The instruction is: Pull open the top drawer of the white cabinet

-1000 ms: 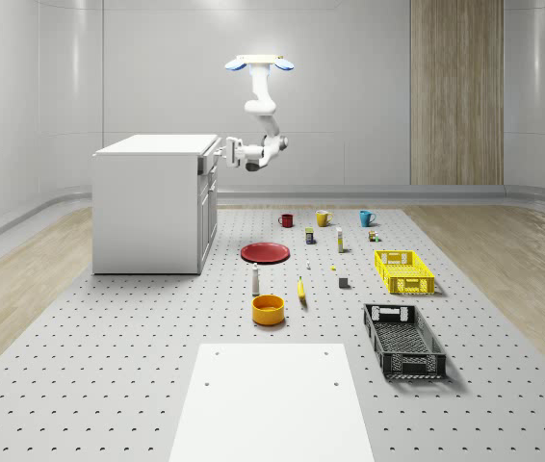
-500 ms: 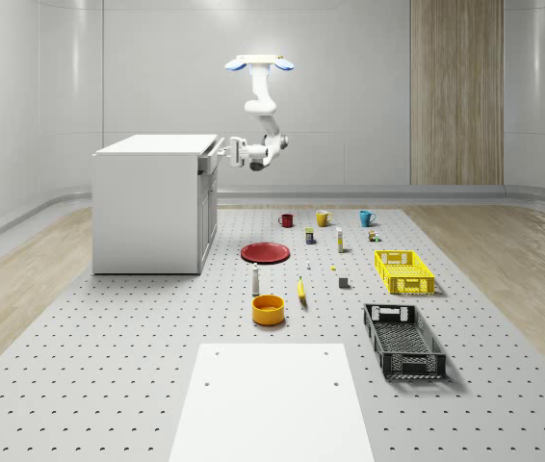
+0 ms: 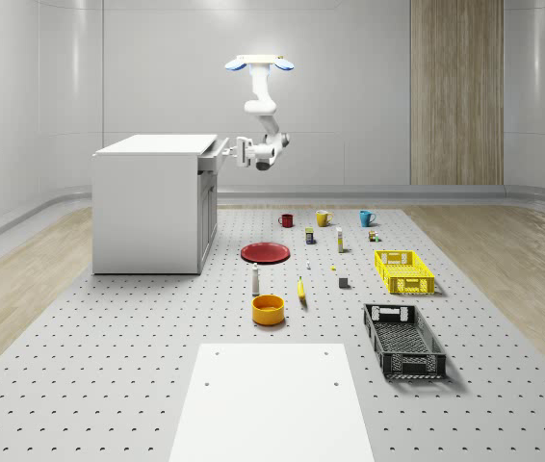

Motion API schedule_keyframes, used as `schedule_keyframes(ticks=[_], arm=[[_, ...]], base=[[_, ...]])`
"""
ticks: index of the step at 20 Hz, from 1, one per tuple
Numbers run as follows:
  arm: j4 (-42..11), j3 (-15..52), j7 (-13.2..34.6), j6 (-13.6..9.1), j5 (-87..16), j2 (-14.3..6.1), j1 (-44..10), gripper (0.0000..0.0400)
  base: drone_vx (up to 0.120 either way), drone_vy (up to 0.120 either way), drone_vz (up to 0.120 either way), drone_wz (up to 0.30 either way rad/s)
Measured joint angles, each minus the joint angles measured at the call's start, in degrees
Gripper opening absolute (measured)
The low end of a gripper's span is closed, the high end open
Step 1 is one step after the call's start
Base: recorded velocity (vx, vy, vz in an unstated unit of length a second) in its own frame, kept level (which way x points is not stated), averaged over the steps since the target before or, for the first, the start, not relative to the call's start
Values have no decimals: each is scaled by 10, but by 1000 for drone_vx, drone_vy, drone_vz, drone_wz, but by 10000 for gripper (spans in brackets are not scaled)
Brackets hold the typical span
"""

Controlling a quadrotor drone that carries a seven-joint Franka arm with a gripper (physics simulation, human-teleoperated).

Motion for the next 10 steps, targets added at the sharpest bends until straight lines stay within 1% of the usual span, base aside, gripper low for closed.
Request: schedule_keyframes(ticks=[9, 10], arm=[[7, -53, 11, -38, -50, -15, -7, 106], [8, -58, 12, -40, -54, -16, -7, 136]], base=[[0, 0, 0, 0], [0, 0, 0, 0]])
